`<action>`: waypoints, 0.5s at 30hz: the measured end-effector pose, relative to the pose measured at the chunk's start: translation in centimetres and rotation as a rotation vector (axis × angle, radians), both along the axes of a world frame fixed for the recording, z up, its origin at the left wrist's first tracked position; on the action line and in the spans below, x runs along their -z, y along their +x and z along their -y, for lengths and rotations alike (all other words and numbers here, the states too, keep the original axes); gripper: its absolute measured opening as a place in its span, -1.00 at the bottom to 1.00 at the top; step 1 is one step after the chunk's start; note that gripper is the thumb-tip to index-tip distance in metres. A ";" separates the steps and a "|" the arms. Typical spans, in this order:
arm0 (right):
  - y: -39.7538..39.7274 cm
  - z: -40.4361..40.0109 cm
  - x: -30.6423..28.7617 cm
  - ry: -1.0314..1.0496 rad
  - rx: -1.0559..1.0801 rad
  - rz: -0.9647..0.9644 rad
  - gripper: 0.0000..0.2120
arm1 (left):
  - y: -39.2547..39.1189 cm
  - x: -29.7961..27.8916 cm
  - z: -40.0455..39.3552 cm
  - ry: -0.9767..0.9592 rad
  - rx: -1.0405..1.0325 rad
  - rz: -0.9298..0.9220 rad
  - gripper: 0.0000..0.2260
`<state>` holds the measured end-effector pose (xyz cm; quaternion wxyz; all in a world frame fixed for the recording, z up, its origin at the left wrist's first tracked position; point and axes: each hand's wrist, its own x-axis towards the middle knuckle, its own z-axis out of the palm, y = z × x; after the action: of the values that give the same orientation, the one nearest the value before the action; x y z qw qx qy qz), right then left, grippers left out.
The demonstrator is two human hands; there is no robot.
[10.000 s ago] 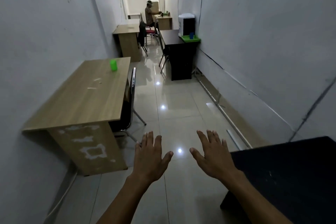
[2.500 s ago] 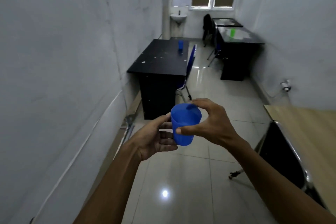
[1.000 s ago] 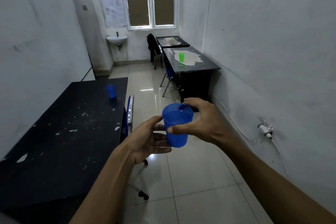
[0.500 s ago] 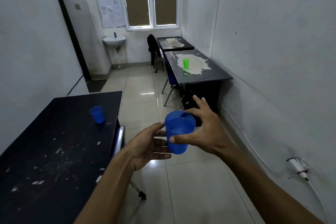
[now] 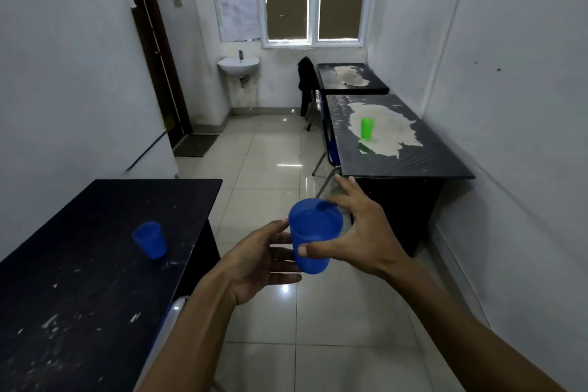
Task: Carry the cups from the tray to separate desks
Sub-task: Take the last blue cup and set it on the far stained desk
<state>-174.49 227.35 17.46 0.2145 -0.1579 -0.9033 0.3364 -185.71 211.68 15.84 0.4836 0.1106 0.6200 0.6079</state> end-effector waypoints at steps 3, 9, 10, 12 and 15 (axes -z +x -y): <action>-3.9 -4.1 0.5 0.002 -0.038 0.012 -0.07 | -3.4 0.4 -3.7 -0.005 -0.026 0.013 -0.55; -12.5 -11.7 1.8 -0.038 -0.048 0.026 -0.06 | -11.8 1.8 -11.3 -0.029 -0.054 0.007 -0.56; -14.2 -13.0 2.1 -0.041 -0.049 0.022 -0.08 | -13.4 2.1 -12.5 -0.027 -0.056 0.004 -0.56; -17.9 -15.7 2.7 -0.029 -0.059 0.020 -0.09 | -17.0 2.5 -15.1 -0.016 -0.062 -0.007 -0.56; -23.4 -19.7 3.0 -0.029 -0.073 0.028 -0.10 | -22.4 2.6 -18.7 -0.019 -0.057 -0.026 -0.57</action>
<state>-197.92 247.01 14.43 0.1869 -0.1327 -0.9064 0.3547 -208.10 230.34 13.29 0.4590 0.0960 0.6350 0.6139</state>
